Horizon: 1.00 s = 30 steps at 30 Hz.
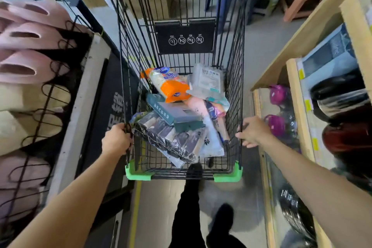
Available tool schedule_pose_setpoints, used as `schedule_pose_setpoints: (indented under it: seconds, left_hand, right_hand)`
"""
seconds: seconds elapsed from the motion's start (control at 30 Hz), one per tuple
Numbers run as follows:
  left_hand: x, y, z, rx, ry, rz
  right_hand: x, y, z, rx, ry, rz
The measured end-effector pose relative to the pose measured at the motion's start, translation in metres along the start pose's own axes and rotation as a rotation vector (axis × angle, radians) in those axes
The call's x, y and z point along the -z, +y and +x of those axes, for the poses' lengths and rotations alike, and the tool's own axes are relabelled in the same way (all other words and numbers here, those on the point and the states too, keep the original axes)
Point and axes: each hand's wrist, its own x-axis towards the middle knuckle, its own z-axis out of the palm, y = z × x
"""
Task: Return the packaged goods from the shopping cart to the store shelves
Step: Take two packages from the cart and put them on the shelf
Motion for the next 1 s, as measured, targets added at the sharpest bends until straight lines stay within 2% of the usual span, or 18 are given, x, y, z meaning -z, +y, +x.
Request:
schedule_pose_setpoints:
  seconds: [0.07, 0.13, 0.17, 0.23, 0.3, 0.33, 0.4, 0.43, 0.5, 0.57, 0.63, 0.67, 0.73, 0.8, 0.9, 1.0]
  left_hand:
    - [-0.005, -0.025, -0.013, 0.003, 0.025, 0.134]
    - [-0.005, -0.046, -0.023, -0.032, 0.029, 0.288]
    - [-0.003, -0.053, -0.027, -0.053, 0.017, 0.363]
    - [0.006, -0.064, -0.03, -0.103, -0.07, 0.543]
    - [0.014, -0.073, -0.026, -0.13, -0.268, 0.713]
    - [0.018, -0.075, -0.024, -0.103, -0.407, 0.781]
    - [0.026, -0.077, -0.017, -0.092, -0.671, 0.902]
    - [0.029, -0.071, -0.019, -0.074, -0.766, 0.872]
    - [0.035, -0.047, -0.029, 0.073, -0.975, 0.555]
    - [0.032, -0.012, -0.032, 0.108, -1.001, 0.178]
    - [0.015, 0.02, -0.024, 0.074, -0.881, -0.144]
    - [0.001, 0.03, -0.018, 0.061, -0.75, -0.302]
    - [-0.032, 0.038, -0.002, 0.093, -0.403, -0.472]
    - [-0.068, 0.033, 0.015, 0.214, -0.22, -0.624]
    - [-0.096, 0.037, 0.02, 0.525, -0.28, -0.96]
    - [-0.11, 0.046, 0.03, 0.596, -0.281, -0.981]
  right_hand:
    - [-0.015, 0.015, -0.023, 0.038, 0.061, -0.077]
    - [-0.03, 0.033, -0.045, 0.139, 0.222, -0.251]
    - [-0.038, 0.041, -0.059, 0.22, 0.294, -0.357]
    - [-0.06, 0.049, -0.086, 0.498, 0.402, -0.661]
    - [-0.09, 0.051, -0.107, 0.756, 0.396, -0.927]
    - [-0.105, 0.052, -0.112, 0.816, 0.353, -0.995]
    - [-0.129, 0.049, -0.11, 0.784, 0.247, -1.055]
    - [-0.135, 0.047, -0.105, 0.734, 0.222, -1.063]
    - [-0.143, 0.036, -0.089, 0.632, 0.195, -1.025]
    - [-0.141, 0.024, -0.069, 0.558, 0.206, -0.934]
    - [-0.14, 0.014, -0.048, 0.457, 0.186, -0.92]
    - [-0.14, 0.012, -0.037, 0.409, 0.167, -0.933]
    - [-0.143, 0.009, -0.017, 0.338, 0.126, -0.968]
    - [-0.151, 0.007, 0.0, 0.305, 0.101, -0.98]
    - [-0.163, 0.009, 0.013, 0.284, 0.074, -1.0]
    - [-0.171, 0.015, 0.022, 0.298, 0.112, -1.039]
